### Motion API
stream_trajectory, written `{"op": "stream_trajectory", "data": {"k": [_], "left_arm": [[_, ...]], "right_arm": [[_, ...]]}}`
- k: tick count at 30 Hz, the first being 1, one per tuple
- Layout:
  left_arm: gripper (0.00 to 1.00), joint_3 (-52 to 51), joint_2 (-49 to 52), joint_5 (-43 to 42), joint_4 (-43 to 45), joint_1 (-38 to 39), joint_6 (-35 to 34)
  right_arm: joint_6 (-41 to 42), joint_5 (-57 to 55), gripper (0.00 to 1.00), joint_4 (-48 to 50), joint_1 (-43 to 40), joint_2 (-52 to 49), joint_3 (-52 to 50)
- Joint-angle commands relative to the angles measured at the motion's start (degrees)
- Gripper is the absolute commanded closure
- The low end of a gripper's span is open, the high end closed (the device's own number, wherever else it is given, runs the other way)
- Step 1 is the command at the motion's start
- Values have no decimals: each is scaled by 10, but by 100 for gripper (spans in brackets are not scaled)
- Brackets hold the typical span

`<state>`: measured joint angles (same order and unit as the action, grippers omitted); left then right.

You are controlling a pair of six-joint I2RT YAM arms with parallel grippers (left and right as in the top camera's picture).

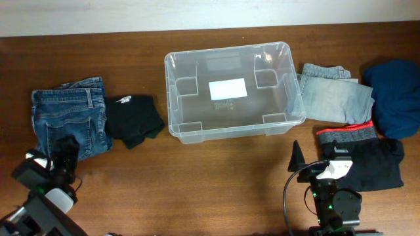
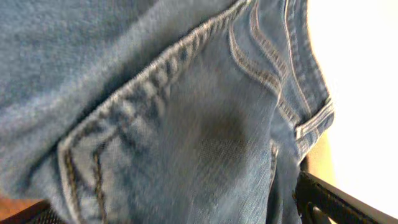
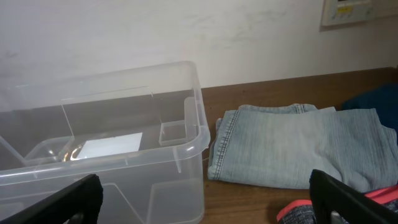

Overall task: Pack container
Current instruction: 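Lower the left gripper and pinch the dark blue jeans' edge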

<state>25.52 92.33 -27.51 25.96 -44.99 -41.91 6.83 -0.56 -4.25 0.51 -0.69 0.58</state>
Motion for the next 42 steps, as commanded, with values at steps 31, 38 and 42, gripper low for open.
{"op": "stream_trajectory", "data": {"k": [31,38,42], "left_arm": [[1,-15,91,67,-104,21,-45],[1,-15,92,142,-112,68,-107],[1,-15,110,155,-87,100,-119]], "right_arm": [[-4,1,2,-4,-2,4,-3],[-4,1,2,-4,-2,4,-3],[-4,1,1,-4,-2,4,-3]]}}
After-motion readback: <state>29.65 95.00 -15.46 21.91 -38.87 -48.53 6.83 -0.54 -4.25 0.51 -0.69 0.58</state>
